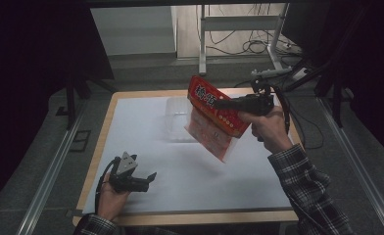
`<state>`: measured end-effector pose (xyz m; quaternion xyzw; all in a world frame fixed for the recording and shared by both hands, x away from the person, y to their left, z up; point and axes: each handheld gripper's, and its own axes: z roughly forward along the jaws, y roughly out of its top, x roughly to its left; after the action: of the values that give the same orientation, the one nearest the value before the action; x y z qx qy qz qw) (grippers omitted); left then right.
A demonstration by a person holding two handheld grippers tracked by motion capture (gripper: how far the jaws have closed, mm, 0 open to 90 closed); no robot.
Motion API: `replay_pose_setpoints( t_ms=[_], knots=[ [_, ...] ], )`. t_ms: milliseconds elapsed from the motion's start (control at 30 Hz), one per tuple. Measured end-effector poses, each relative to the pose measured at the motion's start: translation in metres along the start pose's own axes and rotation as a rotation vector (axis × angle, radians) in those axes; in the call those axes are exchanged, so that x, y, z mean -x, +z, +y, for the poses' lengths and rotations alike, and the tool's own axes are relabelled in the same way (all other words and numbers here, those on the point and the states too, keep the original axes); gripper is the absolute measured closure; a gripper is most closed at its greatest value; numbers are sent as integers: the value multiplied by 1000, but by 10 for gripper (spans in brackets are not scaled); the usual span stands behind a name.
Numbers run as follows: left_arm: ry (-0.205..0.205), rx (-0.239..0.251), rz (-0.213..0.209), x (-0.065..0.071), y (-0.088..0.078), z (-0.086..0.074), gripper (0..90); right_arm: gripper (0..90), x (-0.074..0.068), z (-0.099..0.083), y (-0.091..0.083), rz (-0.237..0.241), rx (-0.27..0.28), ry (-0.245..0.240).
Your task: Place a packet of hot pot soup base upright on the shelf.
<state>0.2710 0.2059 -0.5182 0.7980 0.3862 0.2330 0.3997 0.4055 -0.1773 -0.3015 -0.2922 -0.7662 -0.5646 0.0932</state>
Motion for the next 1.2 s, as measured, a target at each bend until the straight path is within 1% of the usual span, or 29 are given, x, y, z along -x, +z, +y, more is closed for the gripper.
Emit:
replay_pose_setpoints(
  t_ms=[200,300,533,900,933,1200],
  knots=[
    [-9,10,-4,-1,-1,0,33,892,8,13,6,-12,1,13],
    [-11,10,-5,-2,-1,0,33,892,12,17,9,-10,3,19],
    [-9,10,-6,-2,-1,0,33,892,21,28,22,-12,-2,22],
    [-17,17,-8,-2,-1,-1,34,892,36,50,46,-19,-4,7],
    [-11,13,-8,-2,-2,-1,34,892,38,52,48,-21,-4,4],
    [-13,14,-9,-2,-2,-1,34,892,54,69,67,-37,-9,-15]
  ],
)
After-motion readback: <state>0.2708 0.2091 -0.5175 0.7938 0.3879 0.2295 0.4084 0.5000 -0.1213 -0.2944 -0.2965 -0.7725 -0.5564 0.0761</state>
